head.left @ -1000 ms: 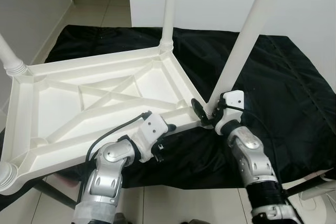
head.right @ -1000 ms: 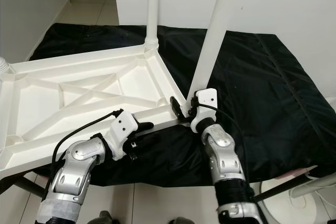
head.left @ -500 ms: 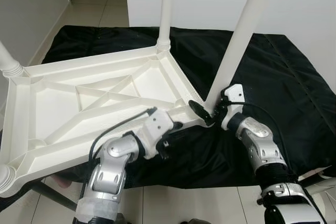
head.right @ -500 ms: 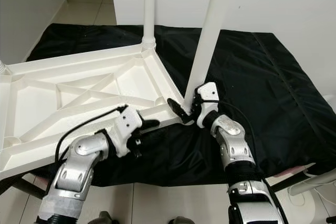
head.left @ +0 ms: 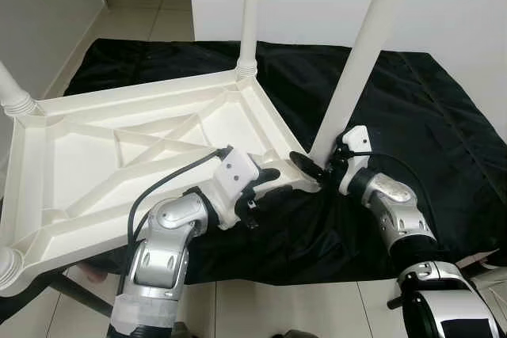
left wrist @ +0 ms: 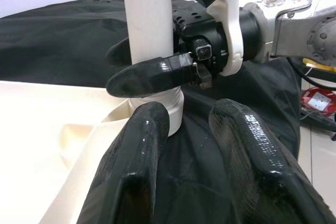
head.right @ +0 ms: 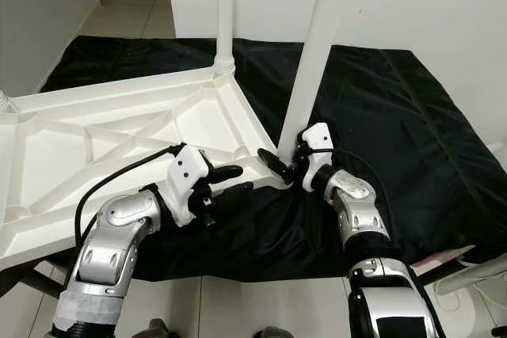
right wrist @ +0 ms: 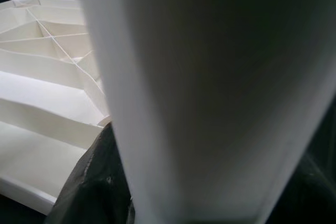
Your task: Building children table
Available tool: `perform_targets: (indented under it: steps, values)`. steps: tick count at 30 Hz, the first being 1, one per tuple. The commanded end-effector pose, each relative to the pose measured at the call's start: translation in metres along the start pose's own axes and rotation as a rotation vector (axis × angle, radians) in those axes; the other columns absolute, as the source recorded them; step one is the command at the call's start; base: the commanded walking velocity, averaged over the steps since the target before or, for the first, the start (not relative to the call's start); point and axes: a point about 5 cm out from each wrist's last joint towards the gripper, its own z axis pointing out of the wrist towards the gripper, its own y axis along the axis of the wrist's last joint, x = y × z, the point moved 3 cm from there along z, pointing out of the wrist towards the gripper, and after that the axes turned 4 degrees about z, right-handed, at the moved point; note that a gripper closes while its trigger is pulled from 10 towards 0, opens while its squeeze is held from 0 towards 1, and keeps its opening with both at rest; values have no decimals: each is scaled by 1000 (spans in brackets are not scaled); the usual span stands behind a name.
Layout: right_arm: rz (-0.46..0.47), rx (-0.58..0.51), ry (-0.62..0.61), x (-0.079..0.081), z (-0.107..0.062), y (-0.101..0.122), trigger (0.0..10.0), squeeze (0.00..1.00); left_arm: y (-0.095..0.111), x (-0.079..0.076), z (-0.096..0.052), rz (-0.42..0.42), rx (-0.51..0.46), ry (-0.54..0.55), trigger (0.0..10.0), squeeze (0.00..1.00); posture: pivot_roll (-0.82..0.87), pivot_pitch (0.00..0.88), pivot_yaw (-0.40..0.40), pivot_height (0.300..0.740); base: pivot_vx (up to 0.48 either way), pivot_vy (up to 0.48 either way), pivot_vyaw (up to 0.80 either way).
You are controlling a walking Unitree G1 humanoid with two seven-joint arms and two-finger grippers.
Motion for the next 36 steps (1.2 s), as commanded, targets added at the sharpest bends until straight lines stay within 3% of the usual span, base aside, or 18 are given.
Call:
perform_targets:
  steps: [1,9,10,16,23,25,36]
  values:
    - [29,27,33,7,0,-11,0,0,5,4,11,-66,-40,162,10000,0,-9,6,-26,740,0,0,0]
    - [64,0,18,11,-3,-14,0,0,4,2,11,-75,-30,157,10000,0,-15,11,-27,740,0,0,0]
    - [76,-26,-15,13,-2,-12,10000,0,1,2,10,-76,-22,159,10000,0,-16,12,-27,740,0,0,0]
    - [108,-61,-102,17,1,-12,10000,0,-1,3,11,-70,-15,168,10000,0,-21,13,-27,740,0,0,0]
    - [90,-22,-291,18,5,-18,10000,0,-4,3,11,-66,-5,172,10000,0,-25,12,-27,740,0,0,0]
    - [90,-22,-291,18,5,-18,10000,0,-4,3,11,-66,-5,172,10000,0,-25,12,-27,740,0,0,0]
    - [137,-14,-728,33,1,-22,10000,0,-5,5,12,-67,-1,179,10000,0,-32,12,-26,740,0,0,0]
